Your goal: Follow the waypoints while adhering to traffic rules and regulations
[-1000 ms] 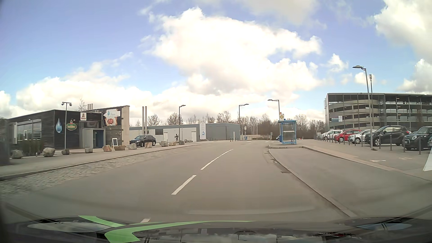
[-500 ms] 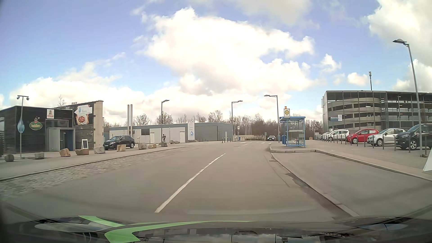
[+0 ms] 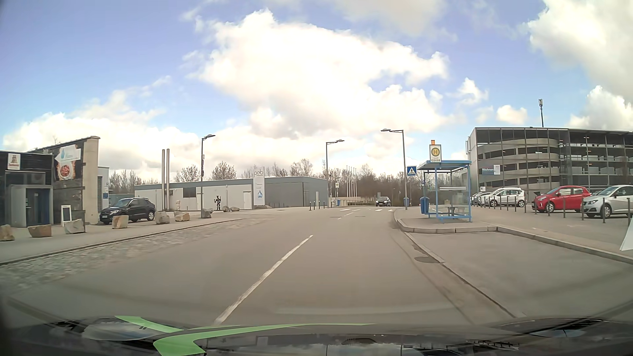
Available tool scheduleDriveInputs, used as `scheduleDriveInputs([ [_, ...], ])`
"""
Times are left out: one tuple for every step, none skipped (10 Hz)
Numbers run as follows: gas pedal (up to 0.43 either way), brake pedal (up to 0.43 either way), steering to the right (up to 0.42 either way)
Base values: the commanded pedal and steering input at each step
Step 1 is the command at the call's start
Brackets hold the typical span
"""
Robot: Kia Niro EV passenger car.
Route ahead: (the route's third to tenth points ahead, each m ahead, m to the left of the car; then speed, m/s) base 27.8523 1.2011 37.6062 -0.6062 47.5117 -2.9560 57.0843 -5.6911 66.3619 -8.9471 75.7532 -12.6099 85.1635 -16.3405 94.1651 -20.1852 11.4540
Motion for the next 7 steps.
scheduleDriveInputs([
  [0.028,0.0,0.026],
  [0.028,0.0,0.025],
  [0.028,0.0,0.024],
  [0.028,0.0,0.024],
  [0.028,0.0,0.024],
  [0.028,0.0,0.024],
  [0.028,0.0,0.025],
])
